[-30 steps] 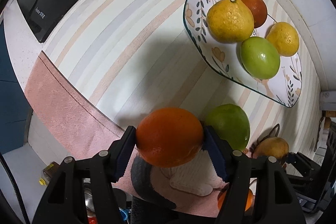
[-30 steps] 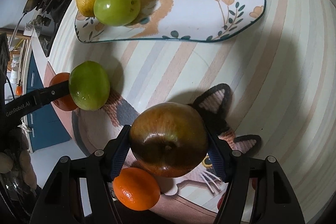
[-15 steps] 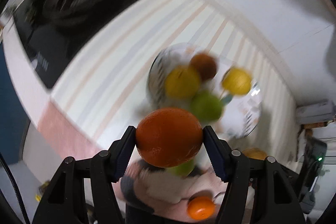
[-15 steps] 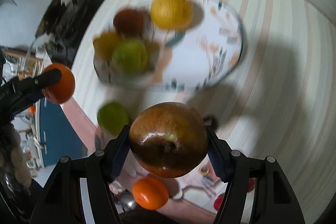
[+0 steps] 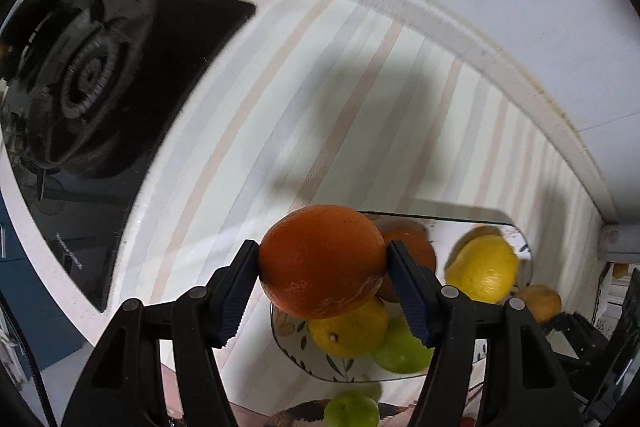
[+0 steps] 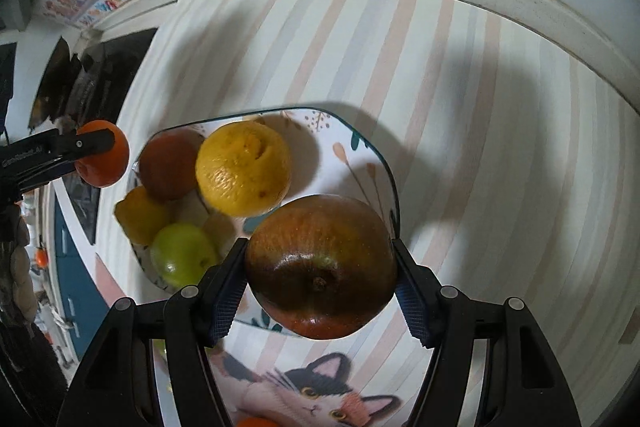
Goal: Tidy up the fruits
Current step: 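Place the orange on the plate with the left tool while the right places the red apple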
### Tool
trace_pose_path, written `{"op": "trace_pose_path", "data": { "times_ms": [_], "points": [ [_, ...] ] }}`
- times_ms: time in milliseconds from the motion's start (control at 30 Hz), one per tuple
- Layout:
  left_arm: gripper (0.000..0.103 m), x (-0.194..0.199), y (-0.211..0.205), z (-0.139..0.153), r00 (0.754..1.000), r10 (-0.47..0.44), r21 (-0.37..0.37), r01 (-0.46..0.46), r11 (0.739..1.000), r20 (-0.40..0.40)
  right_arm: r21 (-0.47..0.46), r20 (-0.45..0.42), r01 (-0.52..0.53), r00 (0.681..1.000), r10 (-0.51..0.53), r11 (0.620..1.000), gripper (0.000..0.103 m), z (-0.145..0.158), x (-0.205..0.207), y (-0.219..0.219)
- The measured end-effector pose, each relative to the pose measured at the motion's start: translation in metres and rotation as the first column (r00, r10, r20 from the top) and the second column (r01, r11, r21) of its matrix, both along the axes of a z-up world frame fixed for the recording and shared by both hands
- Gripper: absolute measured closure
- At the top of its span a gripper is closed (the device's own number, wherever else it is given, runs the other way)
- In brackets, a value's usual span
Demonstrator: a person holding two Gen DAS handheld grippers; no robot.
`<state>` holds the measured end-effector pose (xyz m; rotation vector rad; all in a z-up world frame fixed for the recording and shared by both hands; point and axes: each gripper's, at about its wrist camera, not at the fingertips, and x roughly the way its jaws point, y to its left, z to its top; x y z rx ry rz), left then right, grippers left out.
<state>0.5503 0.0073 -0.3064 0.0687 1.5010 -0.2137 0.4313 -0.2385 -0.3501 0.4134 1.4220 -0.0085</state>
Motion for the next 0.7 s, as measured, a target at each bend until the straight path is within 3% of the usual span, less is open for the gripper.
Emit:
{"op": "trace_pose_path", "data": {
  "times_ms": [167, 700],
  "points": [
    [0.04, 0.002, 0.001, -0.019, 0.998, 0.006, -0.004, -0.006, 1.0, -0.065, 0.03, -0.04, -0.032, 0.999, 0.033, 0.999, 0.033, -0.014, 0.009, 0.007],
    [0.039, 0.002, -0.005, -0.023, 0.997, 0.004, 0.044, 0.0, 0.999, -0.077, -0.02, -0.105, -0.096, 0.99, 0.093, 0.995, 0.032, -0.031, 0.02, 0.029]
  ]
}}
